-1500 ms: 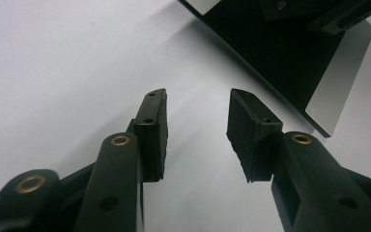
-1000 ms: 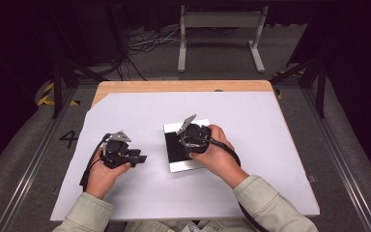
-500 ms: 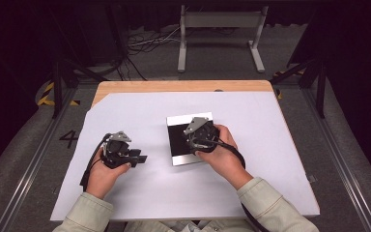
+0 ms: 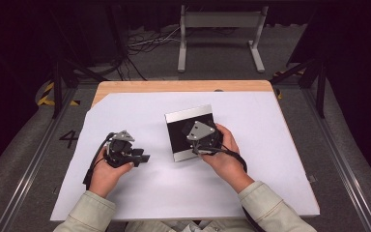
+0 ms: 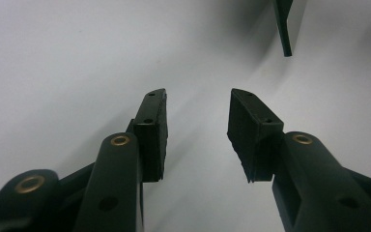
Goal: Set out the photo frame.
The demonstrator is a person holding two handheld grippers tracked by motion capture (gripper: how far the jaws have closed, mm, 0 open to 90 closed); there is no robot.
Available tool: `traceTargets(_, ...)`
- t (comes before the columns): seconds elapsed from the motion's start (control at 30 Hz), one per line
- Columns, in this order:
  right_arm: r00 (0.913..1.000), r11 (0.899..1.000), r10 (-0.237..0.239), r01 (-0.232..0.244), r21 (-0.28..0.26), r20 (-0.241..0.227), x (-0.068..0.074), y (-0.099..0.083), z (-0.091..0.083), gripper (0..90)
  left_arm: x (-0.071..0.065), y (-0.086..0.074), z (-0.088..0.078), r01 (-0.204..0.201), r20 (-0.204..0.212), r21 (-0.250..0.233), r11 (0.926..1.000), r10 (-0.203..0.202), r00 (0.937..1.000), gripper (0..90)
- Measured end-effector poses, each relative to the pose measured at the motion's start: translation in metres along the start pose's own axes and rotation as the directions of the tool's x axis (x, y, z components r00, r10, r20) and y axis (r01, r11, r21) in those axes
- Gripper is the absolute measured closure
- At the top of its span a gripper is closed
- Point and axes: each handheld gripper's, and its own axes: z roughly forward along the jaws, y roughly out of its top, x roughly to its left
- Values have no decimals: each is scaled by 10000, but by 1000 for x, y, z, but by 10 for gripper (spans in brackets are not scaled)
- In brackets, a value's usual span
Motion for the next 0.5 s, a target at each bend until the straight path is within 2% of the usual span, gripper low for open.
traceTargets(0.17,9991,9989,-276,289,-379,337,4,-8,-1,403,0,2,3,-57,24,-15,10000,57,10000,593)
traceTargets(0.33,9983,9965,-227,269,-790,531,6,-12,-1,404,0,2,3,-79,29,23,10000,79,10000,593)
traceTargets(0.5,9944,9927,-506,603,-1048,924,11,-13,0,404,0,2,3,-76,17,41,10000,75,10000,592)
